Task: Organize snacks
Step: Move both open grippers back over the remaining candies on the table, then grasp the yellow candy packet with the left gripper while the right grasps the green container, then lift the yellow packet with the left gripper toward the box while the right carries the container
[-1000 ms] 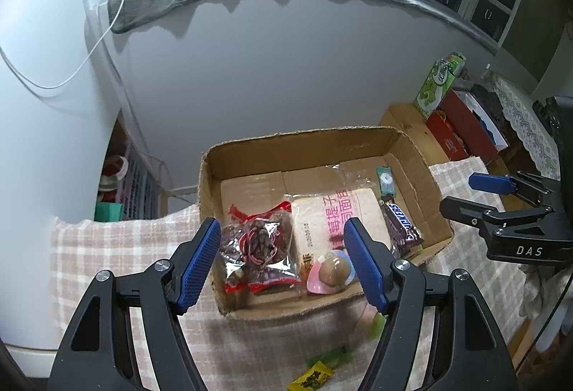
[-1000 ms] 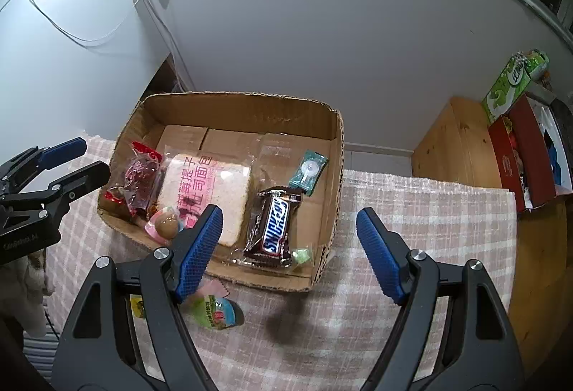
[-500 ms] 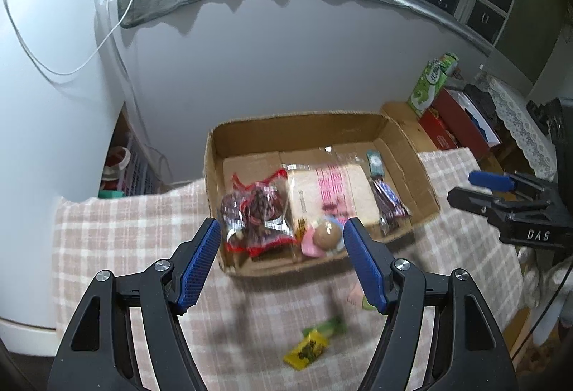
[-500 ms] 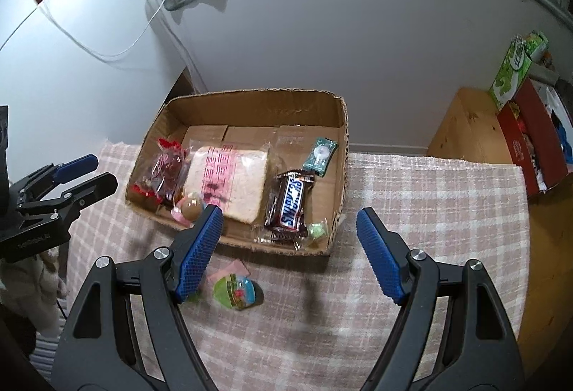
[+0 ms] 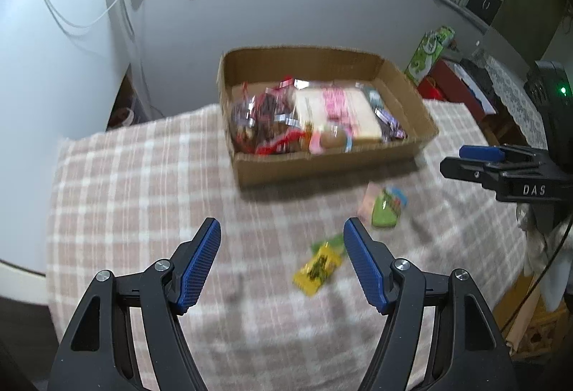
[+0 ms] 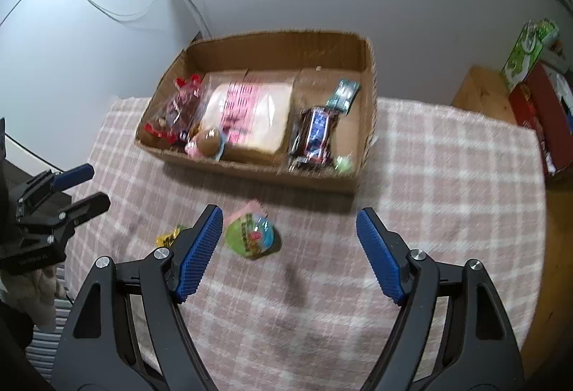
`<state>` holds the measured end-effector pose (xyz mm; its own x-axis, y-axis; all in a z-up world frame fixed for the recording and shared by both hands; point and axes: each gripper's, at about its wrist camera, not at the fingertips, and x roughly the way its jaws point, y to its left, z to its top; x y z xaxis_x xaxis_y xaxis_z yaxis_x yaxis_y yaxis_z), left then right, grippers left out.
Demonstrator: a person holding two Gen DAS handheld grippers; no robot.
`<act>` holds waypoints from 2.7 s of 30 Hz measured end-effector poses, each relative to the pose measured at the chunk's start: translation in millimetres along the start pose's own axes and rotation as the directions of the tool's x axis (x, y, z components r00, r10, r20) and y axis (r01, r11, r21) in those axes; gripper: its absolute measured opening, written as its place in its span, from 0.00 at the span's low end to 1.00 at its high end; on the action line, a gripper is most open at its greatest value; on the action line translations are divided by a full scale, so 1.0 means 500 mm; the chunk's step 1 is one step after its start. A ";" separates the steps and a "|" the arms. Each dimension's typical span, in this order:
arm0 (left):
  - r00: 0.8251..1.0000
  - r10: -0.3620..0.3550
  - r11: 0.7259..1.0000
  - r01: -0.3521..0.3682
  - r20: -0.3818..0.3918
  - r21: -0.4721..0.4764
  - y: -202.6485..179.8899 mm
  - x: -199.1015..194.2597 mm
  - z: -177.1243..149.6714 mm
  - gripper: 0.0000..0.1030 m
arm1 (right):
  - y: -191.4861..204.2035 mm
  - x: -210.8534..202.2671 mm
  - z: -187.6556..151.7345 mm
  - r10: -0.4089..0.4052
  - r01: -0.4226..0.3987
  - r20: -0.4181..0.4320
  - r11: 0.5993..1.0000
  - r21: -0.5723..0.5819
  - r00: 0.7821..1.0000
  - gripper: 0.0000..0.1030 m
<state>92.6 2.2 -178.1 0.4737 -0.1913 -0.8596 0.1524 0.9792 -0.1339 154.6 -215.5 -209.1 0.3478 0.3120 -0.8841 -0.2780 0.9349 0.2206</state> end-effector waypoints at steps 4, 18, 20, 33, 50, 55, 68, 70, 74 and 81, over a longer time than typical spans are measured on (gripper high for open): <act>0.999 -0.009 1.000 0.009 -0.030 0.003 0.000 0.012 -0.033 0.69 | 0.010 0.020 -0.019 0.001 -0.002 -0.026 1.000 -0.008 1.000 0.77; 0.991 -0.059 0.993 0.070 -0.119 0.091 -0.040 0.088 -0.069 0.60 | 0.068 0.097 -0.028 -0.008 0.002 -0.089 0.998 -0.071 0.996 0.77; 0.990 -0.062 0.992 0.075 -0.125 0.100 -0.043 0.097 -0.069 0.60 | 0.076 0.108 -0.023 -0.017 0.010 -0.096 0.997 -0.079 0.995 0.77; 0.984 -0.074 0.989 0.093 -0.159 0.114 -0.053 0.144 -0.064 0.55 | 0.095 0.192 -0.016 -0.080 0.062 -0.169 0.992 -0.109 0.982 0.69; 0.990 -0.036 0.992 0.051 -0.136 0.115 -0.035 0.142 -0.073 0.22 | 0.086 0.196 -0.030 -0.100 0.076 -0.173 0.987 -0.138 0.980 0.44; 0.990 -0.044 0.994 0.056 -0.131 0.093 -0.020 0.134 -0.082 0.21 | 0.087 0.180 -0.045 -0.097 0.075 -0.161 0.987 -0.139 0.982 0.44; 0.996 -0.056 0.997 0.059 -0.068 0.043 0.024 0.062 -0.063 0.21 | 0.069 0.106 -0.044 -0.062 0.052 -0.103 0.994 -0.098 0.993 0.44; 0.997 -0.059 0.997 0.061 -0.043 0.040 0.030 0.044 -0.047 0.21 | 0.065 0.085 -0.037 -0.058 0.050 -0.082 0.995 -0.091 0.995 0.44; 0.998 -0.055 0.997 0.054 0.014 0.048 0.034 0.012 -0.011 0.21 | 0.053 0.045 -0.009 -0.048 0.045 -0.036 0.996 -0.081 0.998 0.44; 0.995 -0.051 0.996 0.044 0.087 0.076 0.021 -0.015 0.077 0.21 | 0.041 -0.021 0.060 -0.046 0.050 0.055 0.996 -0.075 0.997 0.44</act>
<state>124.0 11.2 -154.0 0.5393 -0.2458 -0.8054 0.2386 0.9619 -0.1338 171.9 -194.8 -183.0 0.4091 0.2772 -0.8694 -0.3262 0.9342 0.1443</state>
